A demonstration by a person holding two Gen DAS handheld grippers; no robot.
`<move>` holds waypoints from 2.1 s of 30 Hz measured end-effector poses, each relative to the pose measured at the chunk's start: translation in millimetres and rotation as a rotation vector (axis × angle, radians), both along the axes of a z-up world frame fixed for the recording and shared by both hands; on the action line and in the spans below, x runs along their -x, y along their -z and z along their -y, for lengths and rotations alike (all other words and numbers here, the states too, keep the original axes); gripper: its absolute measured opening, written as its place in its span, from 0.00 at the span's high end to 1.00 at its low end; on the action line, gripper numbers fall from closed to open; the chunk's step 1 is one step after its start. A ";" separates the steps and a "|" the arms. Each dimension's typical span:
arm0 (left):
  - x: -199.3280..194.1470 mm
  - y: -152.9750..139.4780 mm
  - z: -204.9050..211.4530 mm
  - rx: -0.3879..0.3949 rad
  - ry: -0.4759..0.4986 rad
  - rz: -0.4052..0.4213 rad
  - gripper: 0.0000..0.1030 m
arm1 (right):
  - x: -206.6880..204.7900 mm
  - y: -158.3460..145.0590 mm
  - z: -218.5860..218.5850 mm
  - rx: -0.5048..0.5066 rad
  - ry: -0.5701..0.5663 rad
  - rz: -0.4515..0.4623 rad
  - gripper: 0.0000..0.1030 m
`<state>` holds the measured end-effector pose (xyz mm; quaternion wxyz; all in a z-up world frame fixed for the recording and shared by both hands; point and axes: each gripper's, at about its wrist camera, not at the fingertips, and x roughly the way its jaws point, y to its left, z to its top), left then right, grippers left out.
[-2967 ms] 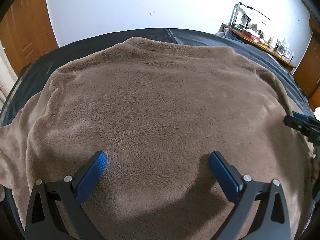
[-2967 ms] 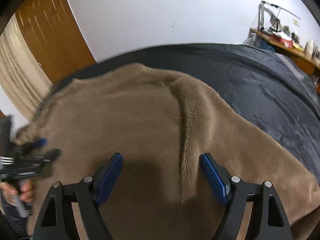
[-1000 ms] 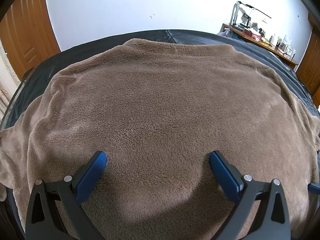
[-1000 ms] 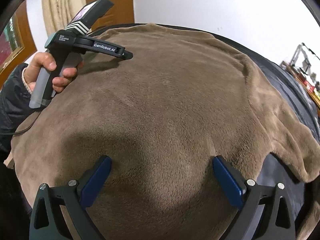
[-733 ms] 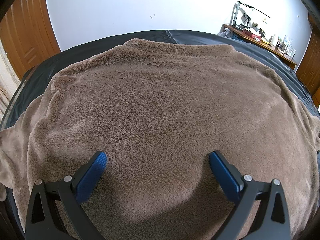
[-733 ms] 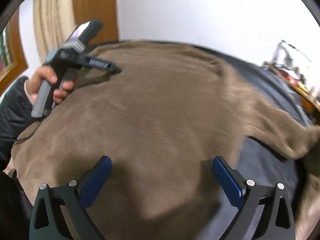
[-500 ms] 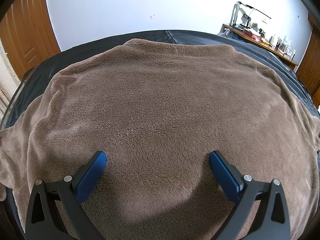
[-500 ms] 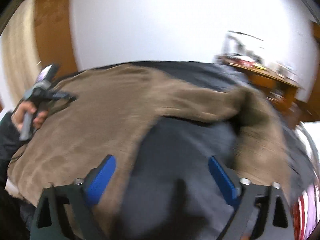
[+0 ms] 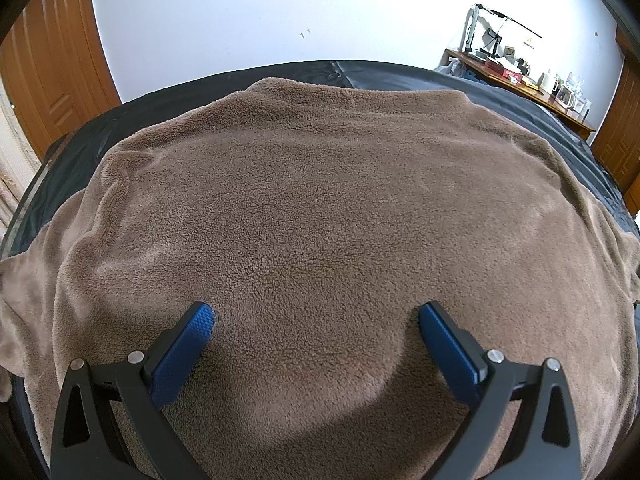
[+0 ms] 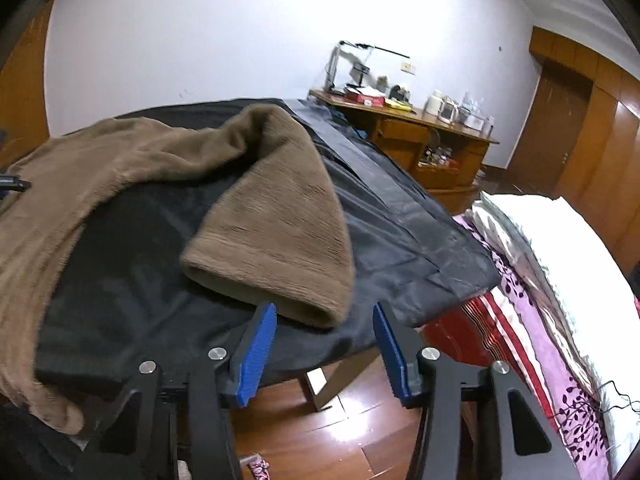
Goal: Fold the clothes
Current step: 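Grasp the sleeve cuff with the right gripper and lift it, then lay the sleeve across the sweater body and open the right gripper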
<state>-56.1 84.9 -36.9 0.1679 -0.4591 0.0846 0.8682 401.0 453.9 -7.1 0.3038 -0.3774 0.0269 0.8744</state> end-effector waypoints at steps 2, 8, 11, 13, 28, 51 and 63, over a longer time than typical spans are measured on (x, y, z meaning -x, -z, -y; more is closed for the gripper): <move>-0.1 -0.1 0.1 0.000 0.000 0.000 0.00 | 1.6 4.7 -7.1 -0.002 0.002 0.007 0.52; 0.0 -0.2 1.3 -0.002 0.000 -0.001 0.01 | 16.7 5.3 -20.5 0.047 -0.032 -0.055 0.56; -0.3 -0.2 1.3 -0.002 0.000 -0.002 0.00 | 24.5 5.9 -25.7 0.049 -0.019 -0.057 0.83; -0.4 -0.1 1.2 -0.002 0.000 -0.002 0.00 | 23.4 -0.9 -32.0 0.035 0.012 -0.078 0.90; 2.0 -3.9 8.6 -0.058 -0.001 0.018 0.00 | 25.0 -171.5 -41.4 -0.259 0.165 -0.558 0.92; -15.0 -30.7 31.4 -0.352 0.067 0.190 0.00 | 286.9 -87.5 260.0 0.017 -0.776 0.051 0.91; -14.5 -27.3 32.3 -0.444 0.095 0.276 0.00 | 253.9 -43.1 249.8 0.159 -0.901 0.171 0.87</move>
